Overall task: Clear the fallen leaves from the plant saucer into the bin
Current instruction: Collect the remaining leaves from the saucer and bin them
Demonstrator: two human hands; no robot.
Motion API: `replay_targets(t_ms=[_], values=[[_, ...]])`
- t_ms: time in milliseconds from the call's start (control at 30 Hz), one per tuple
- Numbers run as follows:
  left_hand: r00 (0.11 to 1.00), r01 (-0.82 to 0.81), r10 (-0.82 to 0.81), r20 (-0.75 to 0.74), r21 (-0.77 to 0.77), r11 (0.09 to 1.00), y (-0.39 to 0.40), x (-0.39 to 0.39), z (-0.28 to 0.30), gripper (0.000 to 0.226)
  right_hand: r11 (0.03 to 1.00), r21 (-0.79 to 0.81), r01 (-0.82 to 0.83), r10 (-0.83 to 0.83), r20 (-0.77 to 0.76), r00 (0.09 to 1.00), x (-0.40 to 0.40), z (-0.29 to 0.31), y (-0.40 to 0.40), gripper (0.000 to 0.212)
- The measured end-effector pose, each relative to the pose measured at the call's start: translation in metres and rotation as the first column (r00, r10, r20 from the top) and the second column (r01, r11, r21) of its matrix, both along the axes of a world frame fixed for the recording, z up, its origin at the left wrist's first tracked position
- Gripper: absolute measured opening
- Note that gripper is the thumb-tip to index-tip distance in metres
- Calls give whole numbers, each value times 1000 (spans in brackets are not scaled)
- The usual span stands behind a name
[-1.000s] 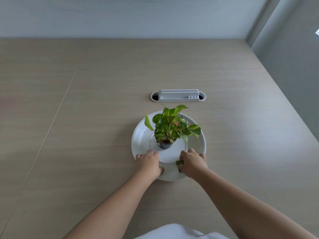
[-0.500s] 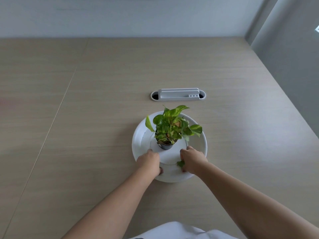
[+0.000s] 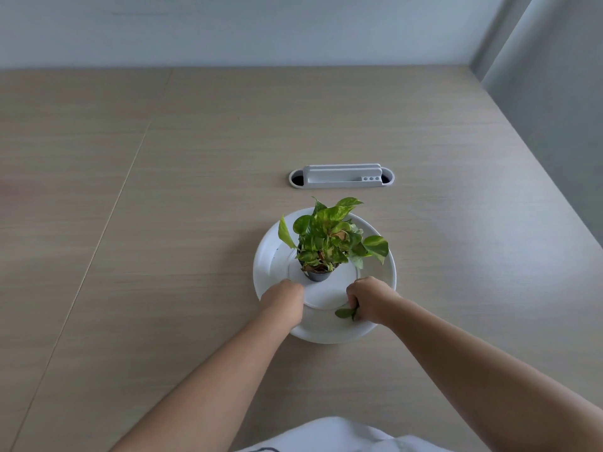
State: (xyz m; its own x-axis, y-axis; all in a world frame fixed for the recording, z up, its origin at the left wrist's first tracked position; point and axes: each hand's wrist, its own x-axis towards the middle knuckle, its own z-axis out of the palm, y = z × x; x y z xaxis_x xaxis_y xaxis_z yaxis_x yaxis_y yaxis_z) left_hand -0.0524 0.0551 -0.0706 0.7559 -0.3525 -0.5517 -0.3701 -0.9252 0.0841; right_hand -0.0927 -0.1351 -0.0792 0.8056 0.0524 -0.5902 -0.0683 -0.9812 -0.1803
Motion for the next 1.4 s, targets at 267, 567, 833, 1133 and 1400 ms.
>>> replay_targets(t_ms=[267,567,833,1133,1400], values=[[994,-70,54,-96,-170,983,9,7,2,17,979,156,134,-143,43,989,-4,6,-7,12],[890,-438,335,-309,-381,814,21,15,18,11,869,349,352,-407,97,908,-5,17,-12,15],[880,-459,339,-332,-412,787,27,11,22,11,965,258,40,-79,145,986,-15,-1,7,13],[865,-488,368,-341,-403,774,29,4,12,14,983,173,-61,31,169,985,-6,-9,10,17],[853,-511,376,-362,-427,746,32,5,9,14,827,467,313,-475,284,833,-18,-2,2,15]])
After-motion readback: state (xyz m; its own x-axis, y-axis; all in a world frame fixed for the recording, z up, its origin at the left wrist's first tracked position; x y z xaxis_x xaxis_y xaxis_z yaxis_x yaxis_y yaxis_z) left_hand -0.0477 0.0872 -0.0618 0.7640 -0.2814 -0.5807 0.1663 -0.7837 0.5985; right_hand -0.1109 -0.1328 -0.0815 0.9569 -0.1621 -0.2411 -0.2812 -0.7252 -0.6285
